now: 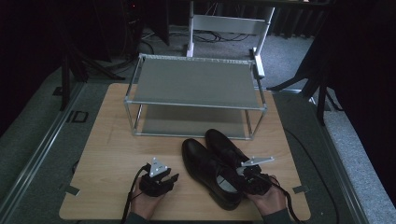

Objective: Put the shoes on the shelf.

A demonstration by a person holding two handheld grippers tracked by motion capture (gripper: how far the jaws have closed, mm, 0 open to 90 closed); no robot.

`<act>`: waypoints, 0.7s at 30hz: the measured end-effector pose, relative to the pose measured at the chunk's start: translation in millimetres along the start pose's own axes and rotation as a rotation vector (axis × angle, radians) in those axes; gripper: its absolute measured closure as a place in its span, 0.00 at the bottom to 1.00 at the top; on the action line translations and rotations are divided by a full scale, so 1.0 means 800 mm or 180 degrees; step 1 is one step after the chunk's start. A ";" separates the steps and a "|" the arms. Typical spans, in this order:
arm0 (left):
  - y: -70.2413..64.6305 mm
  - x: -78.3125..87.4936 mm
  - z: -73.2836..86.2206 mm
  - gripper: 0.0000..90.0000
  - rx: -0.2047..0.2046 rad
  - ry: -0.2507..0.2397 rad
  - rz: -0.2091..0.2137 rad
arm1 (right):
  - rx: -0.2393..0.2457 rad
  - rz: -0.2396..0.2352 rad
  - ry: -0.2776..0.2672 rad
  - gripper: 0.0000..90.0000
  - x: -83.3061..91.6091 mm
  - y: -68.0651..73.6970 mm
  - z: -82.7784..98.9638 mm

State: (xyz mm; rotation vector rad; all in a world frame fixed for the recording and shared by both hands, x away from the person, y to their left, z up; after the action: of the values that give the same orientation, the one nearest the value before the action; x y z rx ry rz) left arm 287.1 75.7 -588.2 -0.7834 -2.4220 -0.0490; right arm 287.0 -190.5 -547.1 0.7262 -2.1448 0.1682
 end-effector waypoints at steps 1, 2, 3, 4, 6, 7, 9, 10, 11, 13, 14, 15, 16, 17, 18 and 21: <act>0.000 0.000 0.000 0.67 0.0001 -0.0002 -0.0004 | -0.0023 -0.0015 0.0005 0.90 0.000 0.000 0.000; 0.000 0.000 0.000 0.67 -0.0001 -0.0001 -0.0002 | -0.0025 -0.0024 0.0003 0.90 0.000 -0.001 -0.001; 0.000 0.001 0.000 0.67 -0.0002 -0.0002 -0.0003 | -0.0031 -0.0034 0.0004 0.90 0.000 -0.002 0.000; 0.000 0.001 0.000 0.67 0.0000 -0.0005 -0.0008 | -0.0031 -0.0045 0.0008 0.90 0.000 -0.003 0.000; 0.001 0.001 0.000 0.67 0.0009 -0.0009 -0.0011 | -0.0037 -0.0056 -0.0001 0.90 0.000 -0.003 0.001; 0.001 0.001 0.000 0.67 0.0014 -0.0013 -0.0010 | 0.0001 -0.0055 -0.0002 0.90 0.001 -0.003 0.001; 0.001 0.001 0.000 0.67 0.0010 -0.0006 -0.0012 | 0.0029 -0.0043 -0.0012 0.90 0.000 -0.002 0.001; 0.001 0.001 0.000 0.67 0.0010 -0.0006 -0.0012 | 0.0058 -0.0030 -0.0016 0.90 0.000 -0.001 0.001; 0.001 0.000 0.001 0.67 0.0005 0.0000 -0.0012 | 0.0046 -0.0020 -0.0036 0.90 0.000 -0.001 0.000; 0.001 0.000 0.000 0.67 0.0010 -0.0003 -0.0014 | 0.0033 0.0006 -0.0077 0.90 0.001 0.000 0.001; 0.001 0.000 0.000 0.67 0.0014 -0.0005 -0.0015 | 0.0040 0.0015 -0.0108 0.90 0.001 0.000 0.001; 0.001 0.000 0.000 0.67 0.0014 -0.0005 -0.0015 | 0.0040 0.0015 -0.0108 0.90 0.001 0.000 0.001; 0.001 0.000 0.000 0.67 0.0014 -0.0005 -0.0015 | 0.0043 0.0024 -0.0135 0.90 0.001 0.001 0.002; 0.002 0.001 0.000 0.67 0.0013 -0.0011 -0.0019 | 0.0029 0.0055 -0.0177 0.91 0.001 0.001 0.002; 0.002 0.001 0.000 0.67 0.0012 -0.0013 -0.0022 | 0.0005 0.0071 -0.0198 0.91 0.001 0.002 0.002; 0.003 0.001 0.000 0.67 0.0014 -0.0010 -0.0024 | -0.0038 0.0092 -0.0223 0.91 0.001 0.002 0.002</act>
State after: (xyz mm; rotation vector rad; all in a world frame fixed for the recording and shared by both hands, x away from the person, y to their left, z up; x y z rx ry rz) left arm 287.5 78.0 -587.8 -0.7730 -2.4274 -0.0452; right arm 284.4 -190.5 -547.4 0.7040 -2.2218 0.1471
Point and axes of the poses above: each handheld gripper's, and its own axes: x roughly backward along the jaws, z roughly out of its underside, y roughly to its left, the point moved 7 cm from there along -x, roughly forward along the jaws, and after that the axes turned 7 degrees about -y, right-handed, at the moved point
